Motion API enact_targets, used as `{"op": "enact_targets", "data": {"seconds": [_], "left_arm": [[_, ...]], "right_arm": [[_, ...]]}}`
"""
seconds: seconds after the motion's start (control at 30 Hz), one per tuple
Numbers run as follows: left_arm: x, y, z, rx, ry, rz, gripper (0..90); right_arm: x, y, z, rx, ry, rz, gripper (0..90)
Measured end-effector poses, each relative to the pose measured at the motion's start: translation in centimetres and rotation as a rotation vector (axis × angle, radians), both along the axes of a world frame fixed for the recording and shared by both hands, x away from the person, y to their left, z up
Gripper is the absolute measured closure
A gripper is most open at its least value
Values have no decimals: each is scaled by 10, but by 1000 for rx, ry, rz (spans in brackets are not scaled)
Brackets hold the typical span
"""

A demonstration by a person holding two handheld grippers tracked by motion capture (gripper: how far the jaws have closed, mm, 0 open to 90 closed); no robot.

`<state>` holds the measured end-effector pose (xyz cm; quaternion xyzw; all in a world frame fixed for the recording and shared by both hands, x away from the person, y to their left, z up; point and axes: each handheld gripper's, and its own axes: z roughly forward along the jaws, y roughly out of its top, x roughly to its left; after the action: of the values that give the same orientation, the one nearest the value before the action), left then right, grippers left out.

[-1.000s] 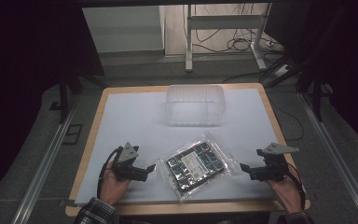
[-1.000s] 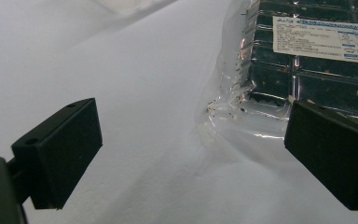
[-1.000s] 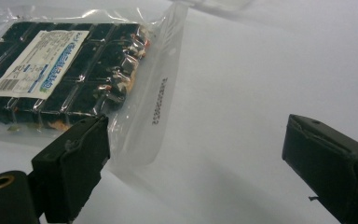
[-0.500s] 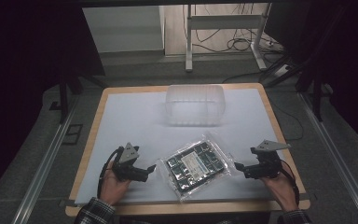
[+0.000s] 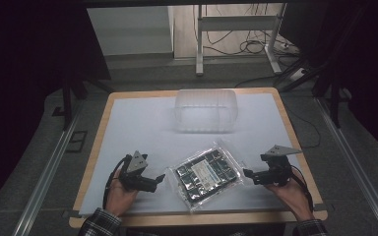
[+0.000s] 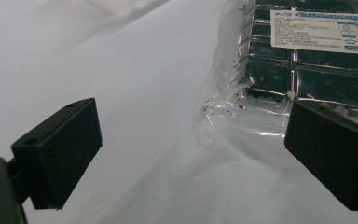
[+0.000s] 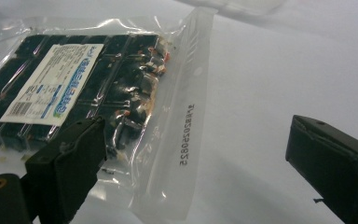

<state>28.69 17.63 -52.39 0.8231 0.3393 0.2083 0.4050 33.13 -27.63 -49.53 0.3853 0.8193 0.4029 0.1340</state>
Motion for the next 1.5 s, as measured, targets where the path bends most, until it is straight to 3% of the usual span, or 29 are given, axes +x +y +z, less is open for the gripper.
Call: {"op": "enact_targets", "data": {"seconds": [0.13,0.33,0.63,0.67,0.77,1.0,1.13,1.33,1.5], "left_arm": [[0,0,0,5,-1,-1,36],[0,-1,0,8,-2,0,36],[-1,-2,0,12,-11,3,36],[-1,-2,0,14,-11,1,36],[-1,-2,0,21,-10,0,36],[-1,-3,0,24,-13,2,36],[-1,-4,0,25,-15,2,36],[-1,-3,0,25,-17,5,36],[-1,-4,0,32,-18,4,36]], "right_arm": [[3,3,-1,3,20,3,52],[4,10,2,-10,9,19,71],[10,19,-2,-62,10,33,237],[13,21,-6,-86,34,35,250],[15,23,-9,-96,51,51,256],[23,28,-15,-90,84,90,361],[26,29,-17,-44,121,124,454],[23,31,-11,-30,98,148,597],[19,40,-12,-99,90,177,648]]}}
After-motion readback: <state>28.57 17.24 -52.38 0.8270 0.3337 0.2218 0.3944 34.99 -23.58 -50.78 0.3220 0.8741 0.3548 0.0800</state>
